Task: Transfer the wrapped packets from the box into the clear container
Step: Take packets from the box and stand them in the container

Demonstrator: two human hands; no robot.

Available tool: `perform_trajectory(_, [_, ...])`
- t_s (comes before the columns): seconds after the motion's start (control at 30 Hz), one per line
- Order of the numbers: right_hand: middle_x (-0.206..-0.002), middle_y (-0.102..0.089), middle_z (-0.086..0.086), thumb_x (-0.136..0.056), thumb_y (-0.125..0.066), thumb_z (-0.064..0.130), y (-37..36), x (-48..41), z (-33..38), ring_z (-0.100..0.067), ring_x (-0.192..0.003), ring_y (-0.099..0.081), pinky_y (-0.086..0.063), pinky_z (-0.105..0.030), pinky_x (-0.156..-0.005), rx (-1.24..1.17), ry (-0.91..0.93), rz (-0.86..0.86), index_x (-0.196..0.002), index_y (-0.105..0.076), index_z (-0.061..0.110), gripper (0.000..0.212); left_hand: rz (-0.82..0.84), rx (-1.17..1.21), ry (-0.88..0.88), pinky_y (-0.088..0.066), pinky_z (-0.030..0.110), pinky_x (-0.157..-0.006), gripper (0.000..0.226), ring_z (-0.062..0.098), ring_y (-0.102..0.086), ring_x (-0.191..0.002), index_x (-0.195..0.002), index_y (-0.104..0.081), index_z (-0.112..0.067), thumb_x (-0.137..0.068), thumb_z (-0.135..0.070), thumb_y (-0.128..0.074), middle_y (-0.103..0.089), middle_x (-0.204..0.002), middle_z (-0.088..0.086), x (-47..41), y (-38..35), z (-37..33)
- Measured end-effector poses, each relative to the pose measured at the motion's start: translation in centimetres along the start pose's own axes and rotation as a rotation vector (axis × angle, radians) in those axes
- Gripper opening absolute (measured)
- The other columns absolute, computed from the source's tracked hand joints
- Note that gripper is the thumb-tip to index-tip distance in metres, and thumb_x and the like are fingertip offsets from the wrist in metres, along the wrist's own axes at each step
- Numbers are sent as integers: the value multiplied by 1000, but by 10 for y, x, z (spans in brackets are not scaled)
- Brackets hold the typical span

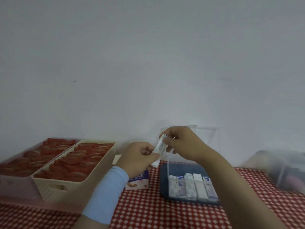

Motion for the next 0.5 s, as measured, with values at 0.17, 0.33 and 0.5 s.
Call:
perform_trajectory(0.17, [-88,-75,-11,-95,-64,12,10,12,-6,-15,-73,-74,-62,-30,-68,-130,-136,89,-102,-73,6,13,6,22,26,-62,42,-72,3,22,-72,-67,-86,-74,-13,-86,-16,-72,-76,-76,3,0,-10,-3])
perform_trajectory(0.33, [-93,-76,-18,-94,-64,10,20,15,-19,-18,-76,-76,-63,-32,-68,-113,-197,108,-99,-74,-2,16,22,-112,-13,-57,43,-87,7,11,-67,-80,-84,-73,-24,-85,-30,-72,-74,-83,-7,0,-23,-6])
perform_trajectory(0.5, [-89,-76,-14,-95,-61,13,37,12,-38,-14,-69,-74,-57,-25,-56,70,-199,29,-96,-75,4,17,105,-793,-1,-28,40,-112,70,20,-28,-136,-138,-47,-39,-76,-62,-68,-43,-145,-6,-13,-13,22])
Point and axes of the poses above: each hand's wrist, its own x-axis away from the middle knuckle, its own y-axis out of the back of the hand, z = x × y, the point moved 5 cm from there along -x, towards the middle knuckle
